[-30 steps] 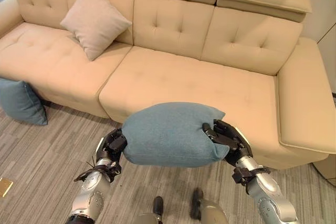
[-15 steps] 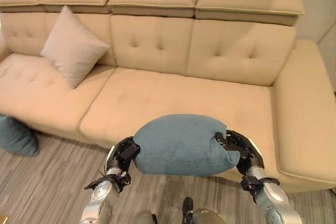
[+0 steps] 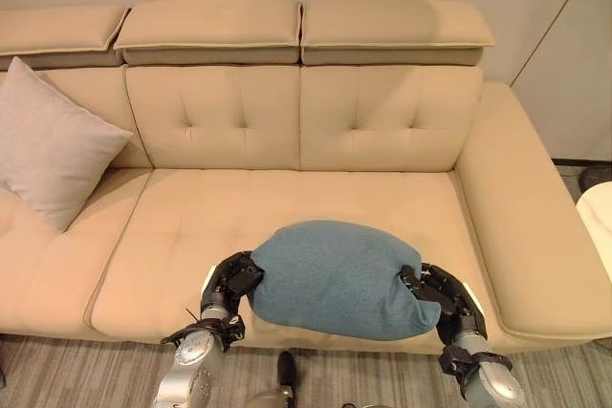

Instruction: Pick up all the scattered cushions and arrange them neatly on the sofa.

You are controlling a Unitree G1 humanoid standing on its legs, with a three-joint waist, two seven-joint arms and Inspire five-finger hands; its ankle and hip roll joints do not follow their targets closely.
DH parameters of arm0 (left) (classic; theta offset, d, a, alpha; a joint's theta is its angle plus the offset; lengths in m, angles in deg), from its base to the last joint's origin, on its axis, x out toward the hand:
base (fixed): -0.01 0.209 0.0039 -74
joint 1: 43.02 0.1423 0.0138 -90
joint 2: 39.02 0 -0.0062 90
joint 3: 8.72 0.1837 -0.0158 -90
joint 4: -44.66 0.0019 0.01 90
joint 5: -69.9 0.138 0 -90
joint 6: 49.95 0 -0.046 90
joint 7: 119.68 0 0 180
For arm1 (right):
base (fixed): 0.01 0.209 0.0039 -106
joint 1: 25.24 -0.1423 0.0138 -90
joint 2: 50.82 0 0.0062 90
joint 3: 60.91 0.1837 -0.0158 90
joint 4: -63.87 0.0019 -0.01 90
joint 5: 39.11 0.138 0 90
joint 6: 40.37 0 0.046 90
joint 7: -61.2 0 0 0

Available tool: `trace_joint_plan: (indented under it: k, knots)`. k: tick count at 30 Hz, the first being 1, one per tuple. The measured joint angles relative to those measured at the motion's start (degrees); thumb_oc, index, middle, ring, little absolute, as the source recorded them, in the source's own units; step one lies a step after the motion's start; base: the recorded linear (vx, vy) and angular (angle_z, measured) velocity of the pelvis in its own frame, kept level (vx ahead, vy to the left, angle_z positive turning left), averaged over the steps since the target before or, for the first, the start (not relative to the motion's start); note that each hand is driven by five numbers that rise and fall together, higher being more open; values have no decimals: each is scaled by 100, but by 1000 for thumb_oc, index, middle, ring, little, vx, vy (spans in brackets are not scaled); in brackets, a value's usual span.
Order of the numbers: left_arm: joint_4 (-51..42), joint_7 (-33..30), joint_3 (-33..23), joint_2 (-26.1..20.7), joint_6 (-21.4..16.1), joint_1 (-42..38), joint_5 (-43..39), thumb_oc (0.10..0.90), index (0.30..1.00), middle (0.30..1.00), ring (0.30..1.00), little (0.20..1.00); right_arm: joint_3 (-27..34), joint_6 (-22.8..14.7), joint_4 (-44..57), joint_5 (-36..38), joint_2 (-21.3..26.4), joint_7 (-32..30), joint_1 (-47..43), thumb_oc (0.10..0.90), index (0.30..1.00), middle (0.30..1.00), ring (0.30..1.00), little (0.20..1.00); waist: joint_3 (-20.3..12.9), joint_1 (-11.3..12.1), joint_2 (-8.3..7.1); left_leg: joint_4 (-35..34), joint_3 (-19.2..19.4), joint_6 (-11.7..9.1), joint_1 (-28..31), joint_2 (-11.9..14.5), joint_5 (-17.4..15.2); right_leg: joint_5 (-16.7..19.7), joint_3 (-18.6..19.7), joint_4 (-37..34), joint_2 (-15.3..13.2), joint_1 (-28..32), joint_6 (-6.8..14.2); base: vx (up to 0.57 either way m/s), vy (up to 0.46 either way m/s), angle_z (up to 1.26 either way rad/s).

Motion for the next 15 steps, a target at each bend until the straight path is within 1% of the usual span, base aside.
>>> trace_joint_plan:
  k: [2, 4, 5, 6, 7, 8, 9, 10, 11, 12, 13, 14, 15]
  knots:
    - [-7, -72, -13, -85, 0, -4, 0, 400, 300, 300, 300, 300, -51, 0, -1, -35, -131, -35, -17, 400, 300, 300, 300, 300, 2, 22, 4, -42, 1, 103, 126, -9, -72, -131, -2, 506, -144, -272, 191, -21, 150, 2]
    - [-52, -97, -30, -268, -2, -35, 0, 400, 300, 300, 300, 300, -107, 0, 0, -114, -194, -40, -116, 400, 300, 300, 300, 300, 34, 128, -17, -52, 117, 160, 215, -3, -115, -114, 0, 1427, -495, -890, 300, -37, 89, -10]
    - [-61, -95, -29, -298, -2, -75, 8, 400, 300, 300, 300, 300, -108, 0, -3, -140, -216, -65, -125, 400, 300, 300, 300, 300, 42, 125, -9, -46, 89, 175, 231, 9, -126, -123, 30, 1569, -597, -1067, 330, -8, 49, 5]
    - [-66, -97, -29, -310, -14, -115, 12, 400, 300, 300, 300, 300, -107, 0, -5, -169, -263, -93, -148, 400, 300, 300, 300, 300, 63, 153, -32, -15, 87, 224, 243, 22, -161, -56, 17, 1702, -721, -1213, 393, 23, 0, 17]
    - [-67, -101, -34, -321, -16, -127, 13, 400, 300, 300, 300, 300, -111, 0, -15, -177, -284, -100, -169, 400, 300, 300, 300, 300, 75, 161, -41, -12, 78, 230, 255, 32, -165, -38, 6, 1770, -808, -1276, 379, 50, -51, 10]
    - [-75, -102, -42, -344, -19, -127, 50, 400, 300, 300, 300, 300, -114, -1, -21, -191, -278, -102, -208, 400, 300, 300, 300, 300, 76, 209, -40, -33, 105, 238, 258, 80, -183, 5, -28, 1641, -976, -1328, 330, 74, -97, 1]
    - [-76, -107, -57, -365, -20, -130, 60, 400, 300, 300, 300, 300, -125, -1, -33, -215, -285, -105, -276, 400, 300, 300, 300, 300, 79, 232, -35, -39, 113, 236, 229, 133, -185, 100, -122, 1313, -1166, -1298, 353, 89, -118, -8]
    - [-77, -115, -62, -373, -25, -126, 64, 400, 300, 300, 300, 300, -143, -1, -35, -229, -275, -115, -320, 400, 300, 300, 300, 300, 82, 270, -30, -67, 159, 201, 223, 160, -225, 168, -296, 1095, -1288, -1276, 324, 124, -136, -36]
    - [-77, -127, -88, -396, -25, -121, 65, 400, 300, 300, 300, 300, -166, -1, -65, -235, -290, -136, -420, 400, 300, 300, 300, 300, 86, 374, -33, -89, 267, 141, 208, 231, -234, 339, -400, 611, -1463, -1232, 359, 94, -90, -40]
    - [-76, -137, -94, -413, -25, -116, 65, 400, 300, 300, 300, 300, -180, -1, -82, -236, -295, -144, -462, 400, 300, 300, 300, 300, 93, 382, -43, -96, 288, 126, 204, 239, -239, 454, -445, 373, -1515, -1200, 392, 229, -176, -52]
    - [-76, -182, -141, -424, -25, -83, 120, 400, 300, 300, 300, 300, -236, 0, -100, -257, -308, -168, -520, 400, 300, 300, 300, 300, 101, 380, -90, -252, 336, -19, 293, 274, -196, 913, -471, -517, -1661, -970, 537, 248, -201, -29]
    - [-76, -191, -154, -428, -25, -73, 154, 400, 300, 300, 300, 300, -250, 0, -105, -273, -316, -168, -517, 400, 300, 300, 300, 300, 100, 367, -112, -306, 362, -77, 320, 287, -169, 1038, -443, -819, -1645, -891, 585, 247, -203, -33]
    - [-74, -208, -191, -441, -26, -58, 166, 400, 300, 300, 300, 300, -298, 0, -141, -342, -315, -180, -531, 400, 300, 300, 300, 300, 112, 340, -163, -440, 376, -230, 412, 344, -123, 1218, -290, -1173, -1532, -848, 669, 218, -204, -11]
